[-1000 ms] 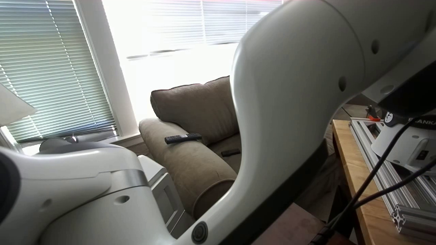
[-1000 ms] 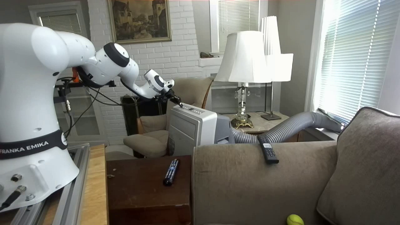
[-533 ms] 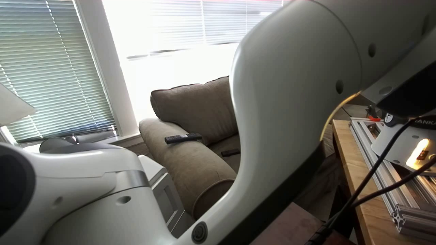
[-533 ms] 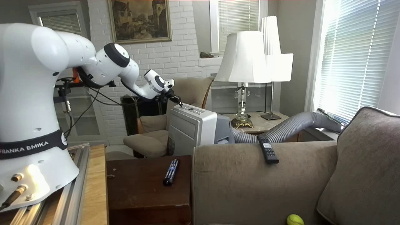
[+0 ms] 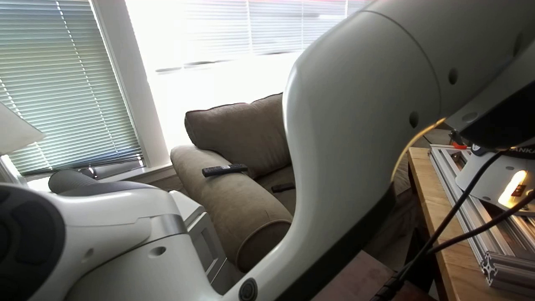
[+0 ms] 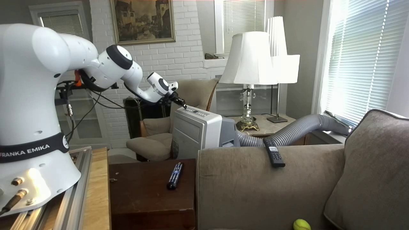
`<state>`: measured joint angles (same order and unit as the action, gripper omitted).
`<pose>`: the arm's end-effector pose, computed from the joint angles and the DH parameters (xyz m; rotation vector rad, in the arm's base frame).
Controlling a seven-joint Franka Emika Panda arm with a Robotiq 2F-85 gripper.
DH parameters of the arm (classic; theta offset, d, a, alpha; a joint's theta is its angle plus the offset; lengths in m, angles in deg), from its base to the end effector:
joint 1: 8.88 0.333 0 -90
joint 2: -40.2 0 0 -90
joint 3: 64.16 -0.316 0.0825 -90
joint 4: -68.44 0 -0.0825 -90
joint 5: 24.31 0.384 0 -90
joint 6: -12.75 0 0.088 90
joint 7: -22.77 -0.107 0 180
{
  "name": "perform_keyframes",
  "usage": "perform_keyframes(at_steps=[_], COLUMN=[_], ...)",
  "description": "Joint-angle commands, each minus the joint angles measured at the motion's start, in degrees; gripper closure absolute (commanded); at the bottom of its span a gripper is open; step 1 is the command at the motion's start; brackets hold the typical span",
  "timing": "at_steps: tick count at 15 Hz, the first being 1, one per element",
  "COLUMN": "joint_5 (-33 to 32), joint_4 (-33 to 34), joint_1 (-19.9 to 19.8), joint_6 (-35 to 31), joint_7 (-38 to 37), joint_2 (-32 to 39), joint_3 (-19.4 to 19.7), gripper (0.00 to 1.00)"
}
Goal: Remove the black remote from the table, put it on the armrest of the sofa, remove the bigger remote from the armrest and put it on the table
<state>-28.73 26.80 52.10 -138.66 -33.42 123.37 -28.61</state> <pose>0.5655 0.6068 0.1439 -2.8631 -0.3128 -1.2150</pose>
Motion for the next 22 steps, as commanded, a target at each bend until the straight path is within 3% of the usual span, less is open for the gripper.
perform_keyframes(at_steps=[1,4,7,9,11,13,18,19,20,22], joint_5=[-0.36,0.26,1.89,2.86,4.32,4.54,4.04,3.58,3.33,2.74], joint_4=[2.10,1.79,1.11,-1.72,-4.52,-7.34,-19.61,-21.75,-23.98,-28.42], joint_1=[-0.13,-0.20,-0.37,-0.64,-2.03,-3.39,-8.11,-8.67,-9.38,-9.91], joint_6=[-0.29,0.37,-4.68,-6.63,-6.95,-5.41,4.72,7.21,8.66,12.02], joint_7=[-2.45,-2.65,-6.71,-5.80,-1.39,0.49,13.96,16.45,18.90,23.82], joint_2=[2.89,2.65,0.22,-3.68,-8.29,-12.55,-26.97,-29.96,-32.24,-37.81], joint_3=[1.53,1.42,0.87,-1.65,-5.89,-7.68,-14.53,-14.87,-15.17,-15.08], gripper=[1.00,1.00,1.00,1.00,1.00,1.00,1.00,0.74,0.73,0.60])
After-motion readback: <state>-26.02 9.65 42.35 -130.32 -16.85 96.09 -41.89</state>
